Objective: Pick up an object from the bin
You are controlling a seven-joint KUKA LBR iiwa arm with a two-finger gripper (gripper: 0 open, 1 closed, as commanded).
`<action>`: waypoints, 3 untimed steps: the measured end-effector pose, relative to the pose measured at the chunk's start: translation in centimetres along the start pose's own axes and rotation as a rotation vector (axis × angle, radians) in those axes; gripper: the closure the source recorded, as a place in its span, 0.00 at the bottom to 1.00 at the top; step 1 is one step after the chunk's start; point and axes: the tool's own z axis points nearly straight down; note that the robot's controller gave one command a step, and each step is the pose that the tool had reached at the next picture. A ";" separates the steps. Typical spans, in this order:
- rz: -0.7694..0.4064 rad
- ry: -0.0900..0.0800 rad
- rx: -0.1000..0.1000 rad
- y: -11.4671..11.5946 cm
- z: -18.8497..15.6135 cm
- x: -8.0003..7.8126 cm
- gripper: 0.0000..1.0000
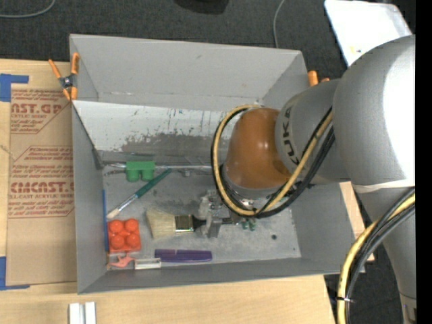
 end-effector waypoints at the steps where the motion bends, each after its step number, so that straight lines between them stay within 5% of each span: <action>1: 0.000 0.000 0.000 0.0 0.0 0.0 1.00; 3: -0.001 0.001 0.000 0.0 -5.4 0.0 1.00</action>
Offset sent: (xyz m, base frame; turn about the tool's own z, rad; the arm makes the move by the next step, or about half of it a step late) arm 0.0001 0.0001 0.0500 0.0000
